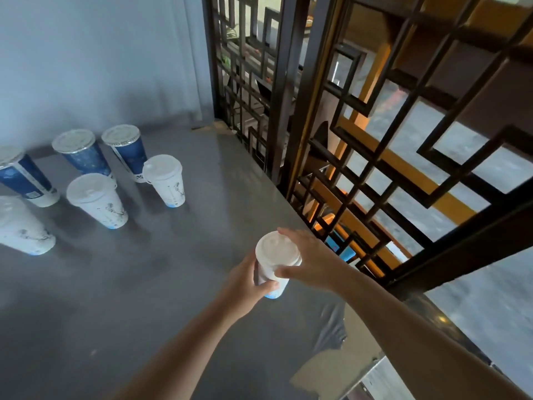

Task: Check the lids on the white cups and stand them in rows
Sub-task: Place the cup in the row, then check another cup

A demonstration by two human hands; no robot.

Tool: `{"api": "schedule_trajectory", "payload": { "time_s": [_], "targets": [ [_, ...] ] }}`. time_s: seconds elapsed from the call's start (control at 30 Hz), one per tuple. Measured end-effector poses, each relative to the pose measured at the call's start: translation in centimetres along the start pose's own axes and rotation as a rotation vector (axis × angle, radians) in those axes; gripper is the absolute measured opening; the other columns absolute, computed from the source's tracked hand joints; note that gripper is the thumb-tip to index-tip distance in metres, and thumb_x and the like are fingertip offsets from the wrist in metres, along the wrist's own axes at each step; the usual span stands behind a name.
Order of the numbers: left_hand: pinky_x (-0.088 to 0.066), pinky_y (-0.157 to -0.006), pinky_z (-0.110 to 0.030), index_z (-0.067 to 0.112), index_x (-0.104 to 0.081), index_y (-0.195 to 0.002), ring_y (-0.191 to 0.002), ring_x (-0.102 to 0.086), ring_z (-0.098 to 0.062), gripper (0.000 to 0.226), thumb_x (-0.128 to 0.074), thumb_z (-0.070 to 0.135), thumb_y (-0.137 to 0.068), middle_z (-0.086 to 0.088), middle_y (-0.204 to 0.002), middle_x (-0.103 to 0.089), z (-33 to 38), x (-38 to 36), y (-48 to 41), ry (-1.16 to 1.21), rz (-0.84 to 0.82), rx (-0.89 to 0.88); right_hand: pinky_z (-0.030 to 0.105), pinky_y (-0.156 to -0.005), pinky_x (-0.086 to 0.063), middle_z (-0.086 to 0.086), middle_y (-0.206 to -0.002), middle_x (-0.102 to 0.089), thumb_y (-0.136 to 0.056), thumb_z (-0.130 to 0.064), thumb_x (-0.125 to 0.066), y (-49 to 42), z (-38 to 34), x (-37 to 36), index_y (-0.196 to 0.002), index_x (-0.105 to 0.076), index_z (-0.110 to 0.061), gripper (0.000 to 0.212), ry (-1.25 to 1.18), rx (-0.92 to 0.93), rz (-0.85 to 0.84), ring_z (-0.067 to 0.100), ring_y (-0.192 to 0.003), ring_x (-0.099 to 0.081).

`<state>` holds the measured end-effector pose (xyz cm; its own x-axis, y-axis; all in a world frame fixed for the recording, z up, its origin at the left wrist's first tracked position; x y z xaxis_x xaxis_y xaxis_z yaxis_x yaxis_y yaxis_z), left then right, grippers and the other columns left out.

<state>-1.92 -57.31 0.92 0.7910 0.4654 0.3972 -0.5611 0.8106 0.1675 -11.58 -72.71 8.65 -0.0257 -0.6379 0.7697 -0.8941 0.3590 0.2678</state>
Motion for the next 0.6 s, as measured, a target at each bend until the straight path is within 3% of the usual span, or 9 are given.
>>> {"api": "schedule_trajectory", "payload": {
  "time_s": [0.07, 0.2, 0.3, 0.47, 0.6],
  "targets": [
    [-0.053, -0.093, -0.027, 0.05, -0.045, -0.127, -0.11, -0.063, 0.001, 0.059, -0.073, 0.036, -0.077, 0.021, -0.117, -0.066, 0.3, 1.2, 1.5, 0.051, 0.005, 0.012, 0.034, -0.107, -0.038, -0.003, -0.149, -0.043, -0.076, -0.05, -0.074, 0.4, -1.6, 0.9, -0.149, -0.031, -0.03, 0.086, -0.07, -0.02, -0.019, 0.016, -0.132, -0.043],
    [-0.057, -0.085, -0.022, 0.066, -0.036, -0.12, -0.107, -0.065, 0.003, 0.061, -0.072, 0.04, -0.079, 0.031, -0.116, -0.061, 2.1, 4.0, 6.5, 0.113, 0.037, 0.001, 0.033, -0.1, -0.044, 0.002, -0.142, -0.053, -0.08, -0.052, -0.072, 1.9, -6.4, 2.5, -0.145, -0.041, -0.02, 0.079, -0.189, 0.008, -0.049, 0.016, -0.124, -0.053],
    [-0.06, -0.085, -0.032, 0.059, -0.04, -0.122, -0.103, -0.068, -0.001, 0.061, -0.073, 0.045, -0.073, 0.02, -0.115, -0.065, 3.9, 6.5, 10.3, 0.137, 0.142, 0.015, 0.029, -0.09, -0.045, 0.002, -0.135, -0.058, -0.078, -0.057, -0.07, 3.5, -11.3, 3.2, -0.14, -0.047, -0.021, 0.076, -0.19, 0.059, -0.066, 0.013, -0.112, -0.056],
    [-0.057, -0.072, -0.021, 0.043, -0.047, -0.119, -0.095, -0.07, -0.004, 0.058, -0.074, 0.05, -0.068, 0.013, -0.108, -0.07, 6.3, 10.6, 16.8, 0.188, 0.287, 0.025, 0.04, -0.098, -0.049, -0.001, -0.123, -0.063, -0.072, -0.069, -0.063, 5.9, -19.2, 2.9, -0.131, -0.054, -0.025, 0.075, -0.085, 0.153, -0.115, 0.017, -0.108, -0.061],
    [-0.06, -0.074, -0.028, 0.034, -0.05, -0.117, -0.091, -0.072, -0.01, 0.063, -0.074, 0.051, -0.062, 0.004, -0.11, -0.069, 6.9, 13.7, 21.5, 0.217, 0.398, 0.038, 0.021, -0.07, -0.044, 0.0, -0.104, -0.068, -0.081, -0.059, -0.061, 7.6, -24.6, 1.1, -0.113, -0.062, -0.019, 0.052, -0.08, 0.259, -0.106, 0.009, -0.084, -0.062]
  ]
}}
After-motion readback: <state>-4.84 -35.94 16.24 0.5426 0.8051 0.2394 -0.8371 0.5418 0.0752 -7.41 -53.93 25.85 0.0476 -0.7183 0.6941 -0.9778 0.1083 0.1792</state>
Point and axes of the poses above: each hand's wrist, its own y-axis away from the middle knuckle, its own x-axis out of the back of the hand, z = x × y, the point moved 1 cm from there along -y, towards the middle knuckle
